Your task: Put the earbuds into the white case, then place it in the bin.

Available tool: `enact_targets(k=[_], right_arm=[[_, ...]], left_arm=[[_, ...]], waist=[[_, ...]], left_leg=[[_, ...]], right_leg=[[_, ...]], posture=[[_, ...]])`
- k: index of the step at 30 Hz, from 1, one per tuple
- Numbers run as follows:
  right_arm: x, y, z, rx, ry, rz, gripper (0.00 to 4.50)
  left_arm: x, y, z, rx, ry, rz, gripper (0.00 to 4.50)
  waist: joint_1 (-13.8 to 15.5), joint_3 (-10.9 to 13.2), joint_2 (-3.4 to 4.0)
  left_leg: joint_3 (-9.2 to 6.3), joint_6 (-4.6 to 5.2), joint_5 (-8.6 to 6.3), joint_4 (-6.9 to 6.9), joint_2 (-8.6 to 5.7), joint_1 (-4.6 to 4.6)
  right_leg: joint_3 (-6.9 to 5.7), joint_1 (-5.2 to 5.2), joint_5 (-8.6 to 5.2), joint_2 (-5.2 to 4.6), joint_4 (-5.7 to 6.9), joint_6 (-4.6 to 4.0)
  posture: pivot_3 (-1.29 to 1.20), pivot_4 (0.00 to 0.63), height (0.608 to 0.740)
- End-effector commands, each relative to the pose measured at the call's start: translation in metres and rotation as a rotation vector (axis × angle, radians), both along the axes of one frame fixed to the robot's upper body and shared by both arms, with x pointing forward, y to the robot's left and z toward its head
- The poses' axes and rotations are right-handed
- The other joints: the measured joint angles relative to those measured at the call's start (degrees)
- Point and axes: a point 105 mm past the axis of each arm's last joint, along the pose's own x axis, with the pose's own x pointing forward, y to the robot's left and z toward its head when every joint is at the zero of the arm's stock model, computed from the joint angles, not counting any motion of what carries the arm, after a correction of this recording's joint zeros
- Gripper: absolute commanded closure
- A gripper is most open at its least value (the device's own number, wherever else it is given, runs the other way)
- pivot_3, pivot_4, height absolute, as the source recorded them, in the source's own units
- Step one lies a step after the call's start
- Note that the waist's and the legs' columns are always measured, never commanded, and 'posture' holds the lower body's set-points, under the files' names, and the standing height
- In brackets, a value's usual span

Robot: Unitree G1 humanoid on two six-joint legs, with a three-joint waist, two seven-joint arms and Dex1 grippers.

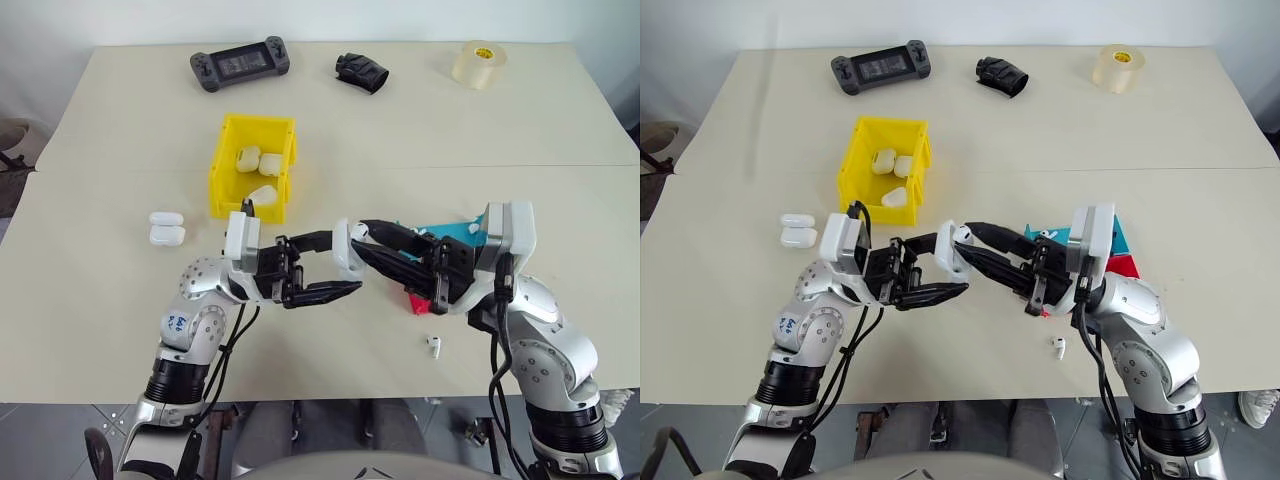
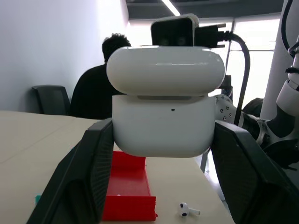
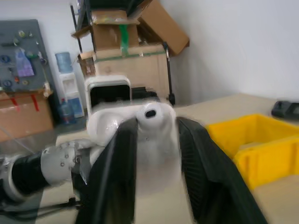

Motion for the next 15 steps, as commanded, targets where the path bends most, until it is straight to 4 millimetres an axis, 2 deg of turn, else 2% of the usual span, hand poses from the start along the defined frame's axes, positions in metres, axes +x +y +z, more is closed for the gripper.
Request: enact_targets(k=[1,6,7,9,12,15], right_arm=[[-0.002,0.002,-0.001,-0.02,0.011,0.024,2.0],[-0.001,-0.002,0.001,-0.03,-0.016,0.007,0.24],[0.0,-0.002,0.002,-0.028,-0.018,0.005,0.05],[0.001,-0.009,0.006,-0.031,-0.035,-0.015,0.05],[0.0,-0.029,0.007,-0.073,-0.051,-0.074,0.05],[-0.002,-0.053,-0.001,-0.152,-0.031,-0.141,0.05]], left_arm=[[-0.007,-0.001,0.019,-0.054,-0.079,-0.025,1.75],[-0.007,-0.001,0.018,-0.058,-0.078,-0.021,1.75],[-0.007,-0.002,0.018,-0.059,-0.078,-0.02,1.75],[-0.007,-0.001,0.017,-0.057,-0.078,-0.012,1.75],[-0.006,0.004,0.013,-0.034,-0.083,0.018,1.75],[-0.009,0.009,0.006,0.007,-0.098,0.025,1.75]], waist=[[0.0,0.0,0.0],[0.01,0.0,0.0],[0.02,0.0,0.0],[0.02,0.0,0.0],[0.14,0.01,-0.02],[0.19,0.01,-0.02]], left_leg=[[0.01,0.0,0.0,0.0,-0.01,0.0],[0.0,0.0,0.0,0.0,-0.01,-0.01],[0.01,0.0,0.0,0.0,-0.01,-0.01],[0.01,0.0,0.0,0.0,-0.01,-0.01],[0.0,0.0,0.0,0.0,-0.01,-0.02],[-0.02,0.03,-0.02,-0.01,-0.01,-0.04]], right_leg=[[0.0,0.0,0.0,0.0,0.0,0.0],[0.0,0.0,0.0,0.0,-0.01,0.0],[-0.01,0.0,0.0,0.0,-0.01,0.0],[-0.01,0.0,0.0,0.0,-0.01,0.0],[-0.01,0.0,0.0,-0.02,-0.02,0.0],[-0.03,0.04,0.0,-0.03,-0.07,0.0]], posture=[[0.0,0.15,0.74],[0.0,0.15,0.74],[0.0,0.15,0.74],[0.0,0.15,0.74],[0.0,0.15,0.74],[0.0,0.15,0.74]])
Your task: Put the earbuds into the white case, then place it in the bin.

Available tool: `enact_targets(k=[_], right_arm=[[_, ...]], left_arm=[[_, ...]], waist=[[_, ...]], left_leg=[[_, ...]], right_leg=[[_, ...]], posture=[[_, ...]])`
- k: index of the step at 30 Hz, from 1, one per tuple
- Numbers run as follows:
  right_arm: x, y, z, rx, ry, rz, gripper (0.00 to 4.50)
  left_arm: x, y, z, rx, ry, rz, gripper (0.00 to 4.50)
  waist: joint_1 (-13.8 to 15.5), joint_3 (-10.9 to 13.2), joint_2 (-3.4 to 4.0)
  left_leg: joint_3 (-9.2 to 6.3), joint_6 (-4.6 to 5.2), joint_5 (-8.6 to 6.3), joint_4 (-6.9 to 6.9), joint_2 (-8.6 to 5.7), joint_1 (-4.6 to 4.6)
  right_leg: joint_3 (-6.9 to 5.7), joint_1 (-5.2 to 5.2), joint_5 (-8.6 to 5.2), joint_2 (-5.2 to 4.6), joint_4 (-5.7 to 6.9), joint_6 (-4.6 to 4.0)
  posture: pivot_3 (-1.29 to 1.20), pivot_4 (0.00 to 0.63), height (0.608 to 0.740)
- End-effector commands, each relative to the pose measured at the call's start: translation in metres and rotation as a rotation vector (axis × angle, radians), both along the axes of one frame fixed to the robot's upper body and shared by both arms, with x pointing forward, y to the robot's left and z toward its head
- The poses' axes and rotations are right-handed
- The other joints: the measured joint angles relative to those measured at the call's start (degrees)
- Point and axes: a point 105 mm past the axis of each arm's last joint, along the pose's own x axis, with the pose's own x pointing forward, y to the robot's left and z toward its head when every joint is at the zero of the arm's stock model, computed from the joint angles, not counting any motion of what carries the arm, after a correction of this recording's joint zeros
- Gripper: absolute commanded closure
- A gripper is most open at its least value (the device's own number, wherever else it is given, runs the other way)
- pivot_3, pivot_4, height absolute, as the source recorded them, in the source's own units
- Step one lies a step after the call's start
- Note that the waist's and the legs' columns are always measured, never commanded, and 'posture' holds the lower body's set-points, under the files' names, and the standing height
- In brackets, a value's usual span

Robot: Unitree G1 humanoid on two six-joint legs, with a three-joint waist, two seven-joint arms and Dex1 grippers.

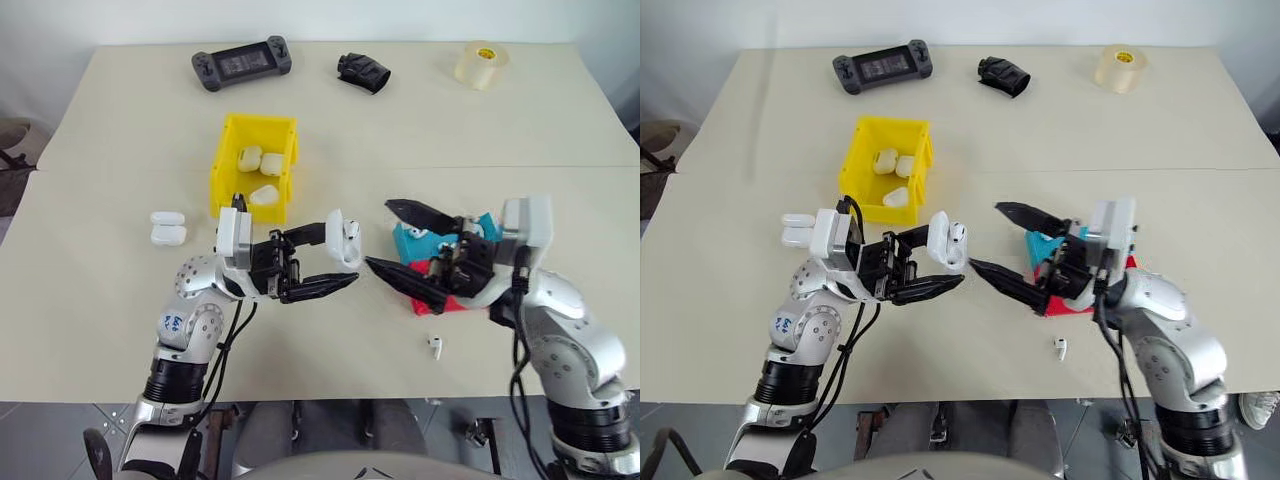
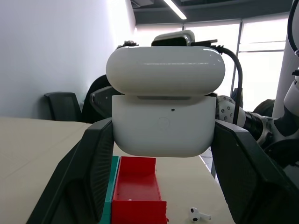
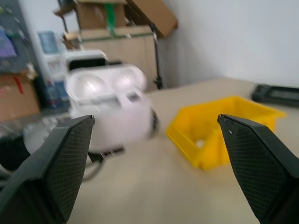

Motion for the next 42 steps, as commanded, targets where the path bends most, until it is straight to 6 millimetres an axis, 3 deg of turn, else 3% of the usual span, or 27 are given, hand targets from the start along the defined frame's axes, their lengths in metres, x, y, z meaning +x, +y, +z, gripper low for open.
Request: enact_targets(k=[1,9,11,24,28,31,36,42], right_arm=[[-0.006,-0.03,-0.001,-0.076,-0.019,-0.072,0.05],[-0.006,-0.128,-0.032,-0.341,0.047,-0.338,0.05],[-0.005,-0.138,-0.033,-0.372,0.055,-0.354,0.05],[0.056,-0.119,-0.012,-0.772,0.179,-0.248,0.05],[0.084,-0.113,-0.008,-0.886,0.174,-0.246,0.05],[0.105,-0.11,-0.014,-1.104,0.077,-0.188,0.05],[0.124,-0.108,-0.02,-1.259,-0.023,-0.108,0.05],[0.125,-0.108,-0.026,-1.358,-0.053,0.02,0.05]], left_arm=[[-0.009,0.008,0.001,0.024,-0.064,0.011,1.75],[-0.016,0.019,-0.01,0.045,-0.052,0.078,1.75],[-0.017,0.019,-0.011,0.04,-0.048,0.088,1.75],[-0.028,0.013,-0.014,0.015,-0.038,0.111,1.75],[-0.029,0.011,-0.015,0.009,-0.038,0.117,1.75],[-0.029,0.01,-0.014,-0.001,-0.042,0.13,1.75],[-0.028,0.008,-0.014,-0.006,-0.044,0.141,1.75],[-0.028,0.009,-0.014,-0.012,-0.042,0.159,1.75]], waist=[[-0.07,0.0,0.0],[-0.05,0.0,-0.01],[-0.06,0.0,0.0],[-0.11,0.02,0.11],[-0.27,0.02,0.13],[-0.46,0.03,0.13],[-0.44,0.04,0.14],[-0.46,0.04,0.14]], left_leg=[[0.02,0.01,-0.01,-0.02,-0.02,0.0],[0.1,0.05,-0.01,-0.06,-0.02,0.06],[0.14,0.06,-0.01,-0.05,0.07,0.12],[0.19,0.06,0.01,-0.01,0.2,0.1],[0.2,0.06,0.01,0.0,0.17,0.02],[0.2,0.05,0.0,-0.02,0.17,-0.03],[0.23,0.05,0.0,-0.06,0.14,-0.13],[0.23,0.05,0.0,-0.04,0.15,-0.13]], right_leg=[[0.0,0.0,0.0,0.0,-0.03,0.0],[0.01,0.11,0.0,0.01,-0.18,0.0],[0.02,0.2,0.0,0.01,-0.23,0.0],[0.03,0.17,0.0,0.0,-0.41,0.0],[0.04,0.14,0.0,-0.01,-0.5,-0.01],[0.0,0.07,0.0,0.0,-0.49,0.0],[-0.05,-0.06,0.0,0.0,-0.44,0.0],[-0.08,-0.06,0.01,0.0,-0.42,0.01]], posture=[[0.0,0.15,0.74],[0.0,0.15,0.74],[0.0,0.15,0.74],[0.0,0.15,0.74],[0.0,0.15,0.74],[0.0,0.15,0.74],[0.0,0.15,0.74],[0.0,0.15,0.74]])
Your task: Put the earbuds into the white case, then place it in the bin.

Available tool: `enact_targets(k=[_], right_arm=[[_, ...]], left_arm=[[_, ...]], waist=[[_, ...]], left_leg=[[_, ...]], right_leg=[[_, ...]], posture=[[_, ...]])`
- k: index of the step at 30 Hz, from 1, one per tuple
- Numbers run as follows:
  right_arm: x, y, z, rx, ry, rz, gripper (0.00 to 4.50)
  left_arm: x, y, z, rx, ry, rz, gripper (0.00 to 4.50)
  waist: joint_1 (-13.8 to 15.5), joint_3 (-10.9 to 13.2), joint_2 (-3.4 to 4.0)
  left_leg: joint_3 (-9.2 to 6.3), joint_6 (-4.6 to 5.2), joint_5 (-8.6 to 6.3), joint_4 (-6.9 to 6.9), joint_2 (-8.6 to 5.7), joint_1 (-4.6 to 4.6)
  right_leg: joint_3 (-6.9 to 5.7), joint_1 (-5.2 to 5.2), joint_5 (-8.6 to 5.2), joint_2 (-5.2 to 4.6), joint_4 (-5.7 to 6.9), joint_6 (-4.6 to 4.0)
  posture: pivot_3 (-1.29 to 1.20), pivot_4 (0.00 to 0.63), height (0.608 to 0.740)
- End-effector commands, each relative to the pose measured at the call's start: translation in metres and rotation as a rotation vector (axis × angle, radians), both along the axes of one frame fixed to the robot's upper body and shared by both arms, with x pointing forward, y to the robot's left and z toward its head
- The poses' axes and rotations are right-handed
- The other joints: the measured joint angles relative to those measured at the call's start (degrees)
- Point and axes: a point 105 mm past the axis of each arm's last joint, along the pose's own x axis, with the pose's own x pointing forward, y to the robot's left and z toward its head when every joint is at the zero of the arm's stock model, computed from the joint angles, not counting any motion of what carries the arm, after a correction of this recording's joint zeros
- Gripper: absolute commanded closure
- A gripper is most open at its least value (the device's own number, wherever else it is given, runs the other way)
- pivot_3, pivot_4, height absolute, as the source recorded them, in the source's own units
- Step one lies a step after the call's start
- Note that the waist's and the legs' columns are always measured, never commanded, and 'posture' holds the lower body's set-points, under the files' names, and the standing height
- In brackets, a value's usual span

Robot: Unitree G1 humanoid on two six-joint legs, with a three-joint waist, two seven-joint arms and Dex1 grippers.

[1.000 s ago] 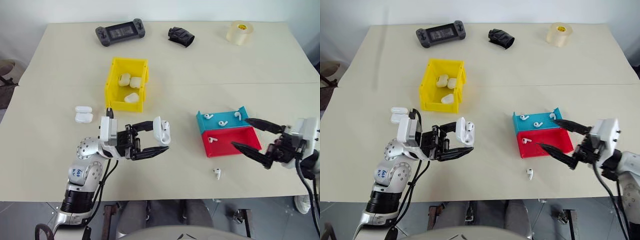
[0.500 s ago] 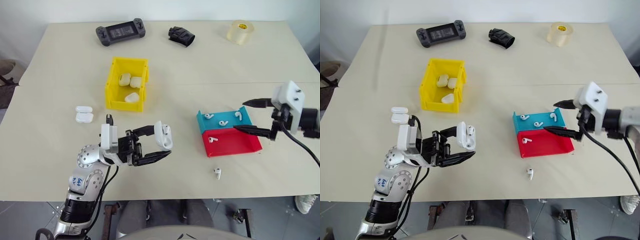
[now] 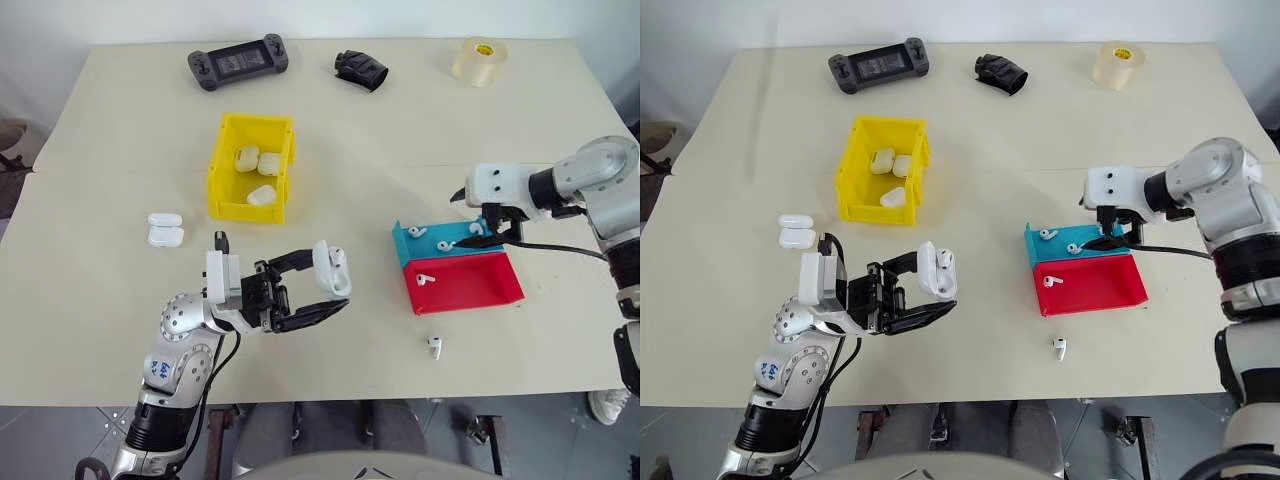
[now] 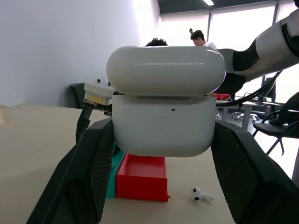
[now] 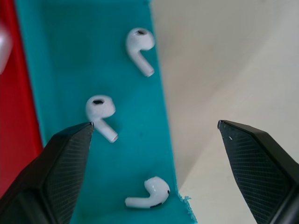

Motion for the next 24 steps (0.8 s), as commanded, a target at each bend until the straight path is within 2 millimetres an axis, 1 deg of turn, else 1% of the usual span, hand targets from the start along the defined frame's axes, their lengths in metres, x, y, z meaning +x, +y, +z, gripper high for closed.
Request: enact_targets(k=[1,7,11,17,20,22,24], right_arm=[[0.0,0.0,0.004,-0.039,0.006,0.055,0.05],[-0.004,0.003,-0.001,-0.055,0.053,0.108,0.05],[-0.003,0.008,-0.004,-0.049,0.047,0.132,0.05],[-0.005,0.008,-0.007,-0.057,0.062,0.142,0.05],[-0.006,0.009,-0.01,-0.053,0.069,0.144,0.62],[-0.008,0.007,-0.01,-0.057,0.082,0.133,1.27],[-0.009,0.006,-0.009,-0.059,0.084,0.127,1.27]], left_arm=[[-0.005,-0.001,0.007,-0.013,-0.046,0.003,1.75],[-0.004,0.0,0.007,-0.011,-0.047,0.014,1.75],[-0.002,0.0,0.007,-0.009,-0.05,0.017,1.75],[-0.001,0.001,0.008,-0.007,-0.057,0.02,1.75],[0.0,0.002,0.008,-0.008,-0.057,0.026,1.75],[0.0,0.002,0.008,-0.007,-0.058,0.027,1.75],[0.0,0.002,0.008,-0.006,-0.058,0.028,1.75]], waist=[[-0.04,0.0,0.0],[-0.21,0.0,0.0],[-0.34,0.0,0.0],[-0.35,0.0,0.0],[-0.41,0.0,0.0],[-0.43,0.0,0.0],[-0.43,0.0,0.0]], left_leg=[[0.0,0.0,0.0,0.0,0.0,0.0],[-0.01,0.0,0.0,0.0,0.03,0.01],[-0.02,0.0,0.0,0.0,0.03,0.01],[-0.04,0.0,0.0,0.01,0.02,0.01],[-0.04,0.0,0.0,0.01,0.03,0.02],[-0.04,0.0,0.0,0.01,0.03,0.02],[-0.04,0.0,0.0,0.0,0.03,0.02]], right_leg=[[0.0,0.0,0.0,0.0,0.0,0.0],[-0.01,0.0,0.0,0.01,0.03,0.0],[-0.01,0.0,0.0,0.01,0.04,0.0],[-0.03,0.0,0.0,0.01,0.07,0.0],[-0.03,0.0,0.0,0.01,0.09,0.0],[-0.03,0.0,0.0,0.01,0.09,0.0],[-0.03,0.0,0.0,0.01,0.09,0.0]], posture=[[0.0,0.15,0.74],[0.0,0.15,0.74],[0.0,0.15,0.74],[0.0,0.15,0.74],[0.0,0.15,0.74],[0.0,0.15,0.74],[0.0,0.15,0.74]])
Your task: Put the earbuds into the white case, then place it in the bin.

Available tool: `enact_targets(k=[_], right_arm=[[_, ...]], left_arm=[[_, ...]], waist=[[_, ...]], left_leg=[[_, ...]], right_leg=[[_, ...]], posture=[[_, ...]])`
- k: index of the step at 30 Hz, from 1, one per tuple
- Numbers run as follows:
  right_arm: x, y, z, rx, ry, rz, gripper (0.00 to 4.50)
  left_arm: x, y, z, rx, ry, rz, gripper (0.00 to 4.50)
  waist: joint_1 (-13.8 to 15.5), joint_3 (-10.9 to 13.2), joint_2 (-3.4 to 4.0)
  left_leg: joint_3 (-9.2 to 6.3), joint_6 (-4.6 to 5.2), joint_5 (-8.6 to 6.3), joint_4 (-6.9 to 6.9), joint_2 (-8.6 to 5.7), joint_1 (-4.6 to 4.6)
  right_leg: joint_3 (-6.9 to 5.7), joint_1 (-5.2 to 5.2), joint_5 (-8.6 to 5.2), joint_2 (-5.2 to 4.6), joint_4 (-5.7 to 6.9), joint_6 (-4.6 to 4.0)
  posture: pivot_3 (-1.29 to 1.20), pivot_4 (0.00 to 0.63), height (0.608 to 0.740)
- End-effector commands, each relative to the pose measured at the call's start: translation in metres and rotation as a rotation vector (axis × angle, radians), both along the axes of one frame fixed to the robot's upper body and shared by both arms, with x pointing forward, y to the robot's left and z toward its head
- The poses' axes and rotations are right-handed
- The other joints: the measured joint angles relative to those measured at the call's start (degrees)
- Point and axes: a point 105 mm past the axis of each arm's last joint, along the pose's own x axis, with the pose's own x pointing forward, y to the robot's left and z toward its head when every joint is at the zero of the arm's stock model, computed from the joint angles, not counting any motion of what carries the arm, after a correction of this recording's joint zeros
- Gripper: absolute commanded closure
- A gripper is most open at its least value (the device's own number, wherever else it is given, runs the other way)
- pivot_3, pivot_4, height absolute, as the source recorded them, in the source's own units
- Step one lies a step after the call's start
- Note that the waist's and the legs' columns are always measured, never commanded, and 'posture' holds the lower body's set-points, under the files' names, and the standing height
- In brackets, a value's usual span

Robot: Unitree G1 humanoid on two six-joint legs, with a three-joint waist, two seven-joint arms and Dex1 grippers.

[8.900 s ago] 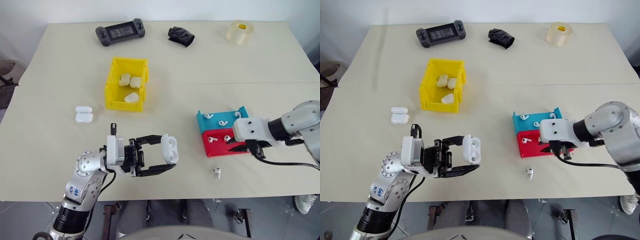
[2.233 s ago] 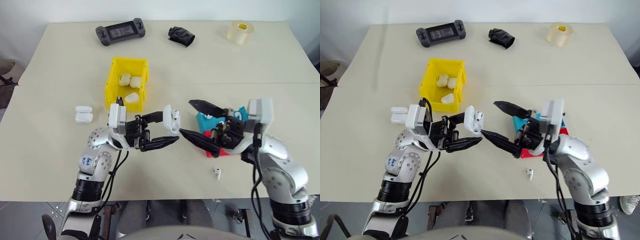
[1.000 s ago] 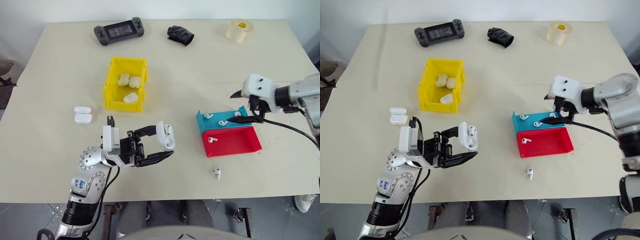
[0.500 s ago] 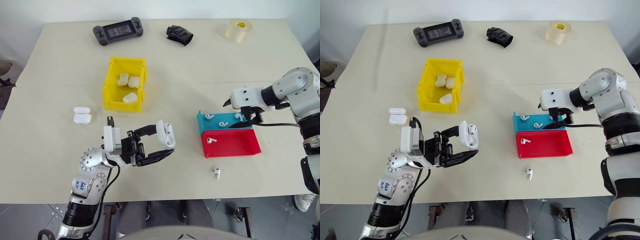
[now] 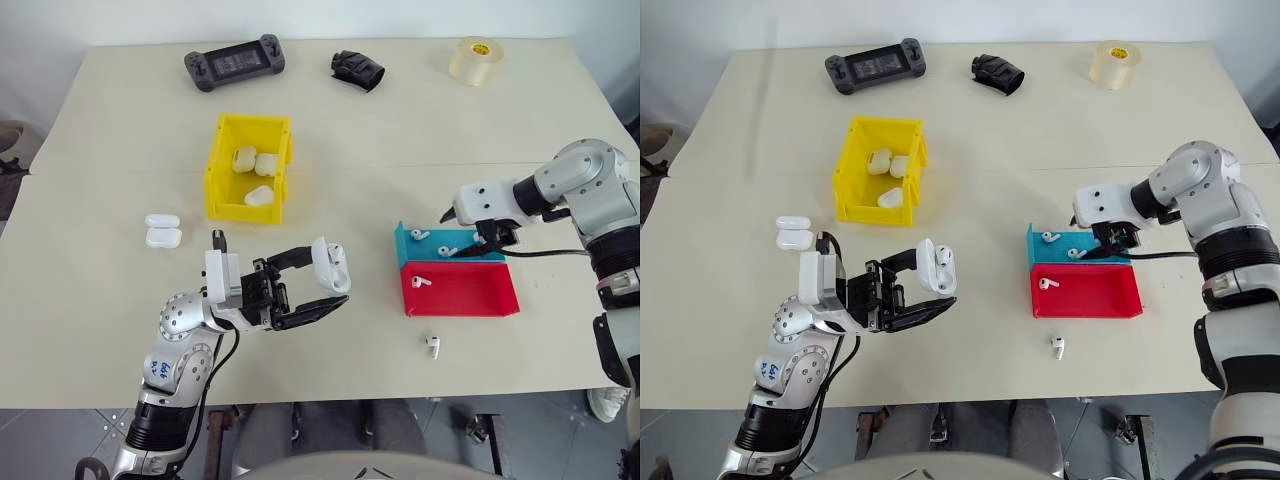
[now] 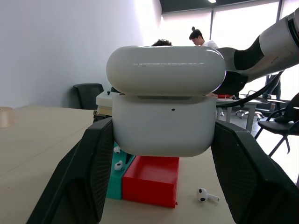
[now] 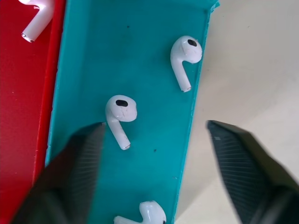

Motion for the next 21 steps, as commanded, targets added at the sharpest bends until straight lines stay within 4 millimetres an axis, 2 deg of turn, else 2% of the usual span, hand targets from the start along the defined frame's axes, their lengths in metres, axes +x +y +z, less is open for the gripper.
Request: enact_targets(k=[1,16,20,21], right_arm=[[-0.004,-0.001,0.01,-0.001,0.001,0.009,1.27],[-0.016,0.004,-0.003,0.009,0.042,0.036,1.27],[-0.015,0.004,-0.004,0.009,0.043,0.032,2.11],[-0.015,0.004,-0.004,0.009,0.041,0.031,2.11]], left_arm=[[-0.001,0.002,0.005,-0.008,-0.038,0.011,1.75],[0.001,0.004,0.005,-0.002,-0.041,0.015,1.75],[0.002,0.004,0.005,-0.001,-0.042,0.016,1.75],[0.002,0.004,0.006,-0.001,-0.042,0.017,1.75]], waist=[[-0.01,0.0,0.0],[0.02,0.0,0.0],[0.01,0.0,0.0],[0.01,0.0,0.0]], left_leg=[[0.0,0.0,0.0,0.0,0.0,0.0],[-0.01,0.0,0.0,0.01,-0.01,0.02],[0.0,0.0,0.0,0.01,-0.01,0.02],[0.0,0.0,0.0,0.01,-0.01,0.02]], right_leg=[[0.0,0.0,0.0,0.0,0.0,0.0],[-0.01,0.0,0.0,0.0,0.05,0.0],[-0.01,0.0,0.0,0.0,0.05,0.0],[-0.01,0.0,0.0,0.0,0.05,0.0]], posture=[[0.0,0.15,0.74],[0.0,0.15,0.74],[0.0,0.15,0.74],[0.0,0.15,0.74]])
